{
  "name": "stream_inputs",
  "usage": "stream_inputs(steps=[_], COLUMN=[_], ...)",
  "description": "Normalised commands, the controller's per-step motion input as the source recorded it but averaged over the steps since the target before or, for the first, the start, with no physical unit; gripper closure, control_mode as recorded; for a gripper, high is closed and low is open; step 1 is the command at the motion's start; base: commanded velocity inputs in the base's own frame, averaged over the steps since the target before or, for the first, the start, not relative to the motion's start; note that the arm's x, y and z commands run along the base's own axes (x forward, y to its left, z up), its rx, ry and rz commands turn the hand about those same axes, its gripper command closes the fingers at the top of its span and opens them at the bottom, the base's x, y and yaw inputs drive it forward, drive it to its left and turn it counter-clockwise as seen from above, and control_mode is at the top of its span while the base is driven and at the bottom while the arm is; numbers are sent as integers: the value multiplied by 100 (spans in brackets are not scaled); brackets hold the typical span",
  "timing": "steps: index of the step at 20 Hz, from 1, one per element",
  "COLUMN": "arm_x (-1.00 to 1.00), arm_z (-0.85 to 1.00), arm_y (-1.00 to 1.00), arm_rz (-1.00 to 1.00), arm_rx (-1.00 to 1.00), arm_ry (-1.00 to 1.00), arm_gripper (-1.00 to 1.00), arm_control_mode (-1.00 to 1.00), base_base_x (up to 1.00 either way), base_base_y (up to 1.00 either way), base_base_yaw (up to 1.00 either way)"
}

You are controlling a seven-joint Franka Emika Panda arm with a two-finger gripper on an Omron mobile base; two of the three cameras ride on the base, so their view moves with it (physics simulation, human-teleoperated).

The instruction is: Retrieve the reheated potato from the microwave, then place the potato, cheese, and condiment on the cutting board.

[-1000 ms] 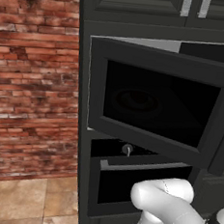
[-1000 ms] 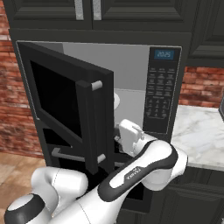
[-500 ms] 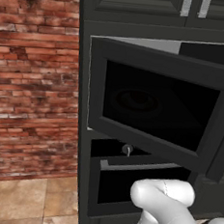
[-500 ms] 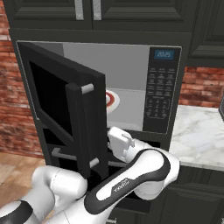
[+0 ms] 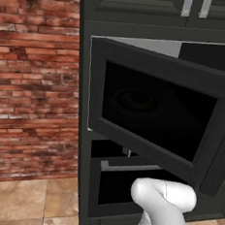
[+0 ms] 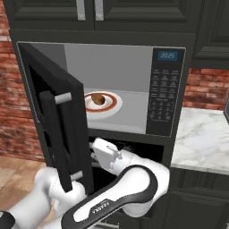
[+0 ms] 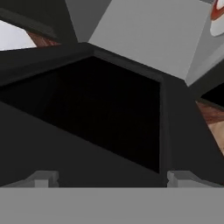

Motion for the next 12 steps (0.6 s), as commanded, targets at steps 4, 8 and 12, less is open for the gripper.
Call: stream_inputs(steps=[4, 8, 12], arm_x=[-60, -50, -39], arm_z=[0, 0, 0], arm_y=[37, 41, 46], arm_rz=[9, 8, 14], arm_rx=[0, 0, 0], arm_ry=[0, 0, 0], arm_gripper=[-100, -100, -100], arm_control_mode=[-100, -100, -100], base_base_x=[0, 0, 0], base_base_y=[0, 0, 0], base_base_yaw=[0, 0, 0])
